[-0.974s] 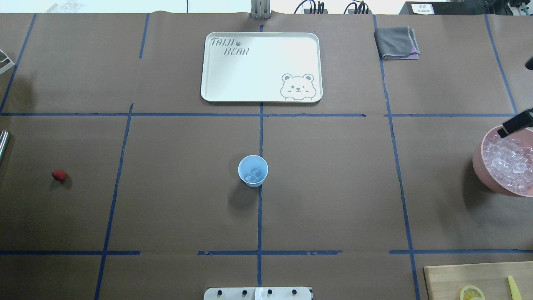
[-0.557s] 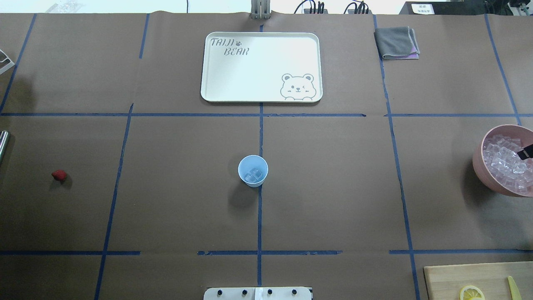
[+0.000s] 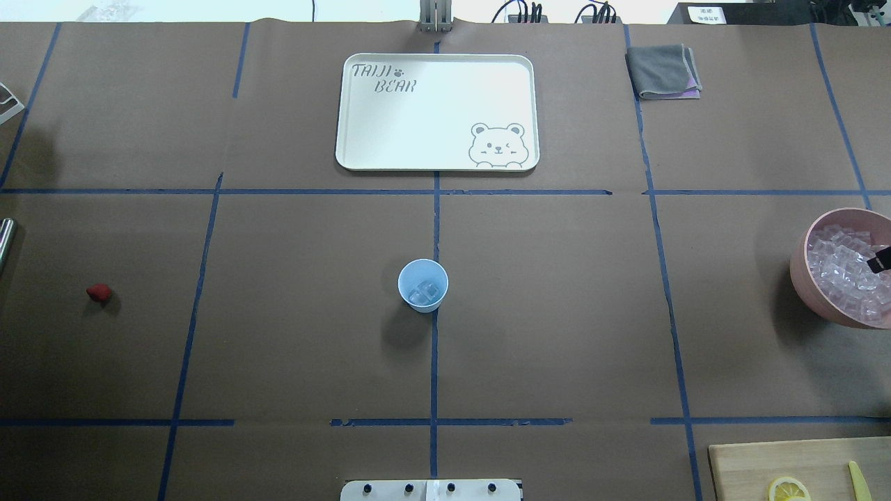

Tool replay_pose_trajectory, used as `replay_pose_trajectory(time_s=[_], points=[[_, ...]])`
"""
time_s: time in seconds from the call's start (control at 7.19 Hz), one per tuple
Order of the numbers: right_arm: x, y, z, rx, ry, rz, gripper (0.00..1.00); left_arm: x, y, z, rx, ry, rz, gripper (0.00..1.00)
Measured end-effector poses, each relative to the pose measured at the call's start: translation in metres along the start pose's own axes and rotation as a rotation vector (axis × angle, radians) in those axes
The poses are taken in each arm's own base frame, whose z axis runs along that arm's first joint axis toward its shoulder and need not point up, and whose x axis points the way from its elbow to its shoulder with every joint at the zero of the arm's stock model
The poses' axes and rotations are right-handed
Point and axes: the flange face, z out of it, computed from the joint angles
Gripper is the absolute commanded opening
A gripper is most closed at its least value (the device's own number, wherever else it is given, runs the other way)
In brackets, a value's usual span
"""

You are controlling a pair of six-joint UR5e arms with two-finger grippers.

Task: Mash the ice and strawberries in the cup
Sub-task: 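Lower the right gripper into the bowl and grasp a third ice cube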

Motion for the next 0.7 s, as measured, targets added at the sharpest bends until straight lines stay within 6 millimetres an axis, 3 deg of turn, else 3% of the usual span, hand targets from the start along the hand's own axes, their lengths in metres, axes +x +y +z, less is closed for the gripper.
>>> replay_pose_trajectory(time_s=[0.7], points=[[-0.02, 0.001, 0.02, -0.045, -0.005, -0.039, 0.79, -0.001, 0.0, 0.001, -0.002, 0.0, -0.002, 1.0]])
